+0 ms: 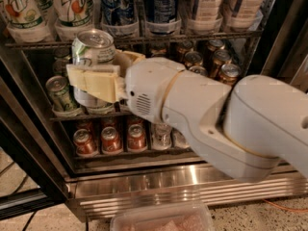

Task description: Pick 7up can from top shelf of fridge

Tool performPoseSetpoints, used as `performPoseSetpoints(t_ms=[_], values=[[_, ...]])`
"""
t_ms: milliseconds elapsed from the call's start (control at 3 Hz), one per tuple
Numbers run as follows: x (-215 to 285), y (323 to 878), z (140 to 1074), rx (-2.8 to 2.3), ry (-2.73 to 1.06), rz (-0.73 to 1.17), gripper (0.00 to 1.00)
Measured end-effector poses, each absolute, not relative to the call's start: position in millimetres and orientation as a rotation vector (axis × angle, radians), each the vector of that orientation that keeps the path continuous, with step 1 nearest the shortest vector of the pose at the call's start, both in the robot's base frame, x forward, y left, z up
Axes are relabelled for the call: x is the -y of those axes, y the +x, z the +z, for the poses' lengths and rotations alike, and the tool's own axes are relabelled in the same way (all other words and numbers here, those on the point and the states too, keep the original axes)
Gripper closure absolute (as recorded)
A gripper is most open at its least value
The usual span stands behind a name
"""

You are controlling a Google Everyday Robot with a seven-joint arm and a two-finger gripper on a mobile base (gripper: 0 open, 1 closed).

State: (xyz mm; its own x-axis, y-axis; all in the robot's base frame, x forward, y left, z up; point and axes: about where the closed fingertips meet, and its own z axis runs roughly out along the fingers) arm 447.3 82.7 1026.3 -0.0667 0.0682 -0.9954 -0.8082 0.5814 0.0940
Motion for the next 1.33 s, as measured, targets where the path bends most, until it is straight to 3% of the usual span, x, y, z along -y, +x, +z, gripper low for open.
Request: performPoseSetpoints(t_ms=[667,1333], values=[[-10.2,445.8,1018.3,-1.444,-0.809,0.954,1.0],[9.0,425.0,1016.5,-1.507,-1.045,1.079,1.0]])
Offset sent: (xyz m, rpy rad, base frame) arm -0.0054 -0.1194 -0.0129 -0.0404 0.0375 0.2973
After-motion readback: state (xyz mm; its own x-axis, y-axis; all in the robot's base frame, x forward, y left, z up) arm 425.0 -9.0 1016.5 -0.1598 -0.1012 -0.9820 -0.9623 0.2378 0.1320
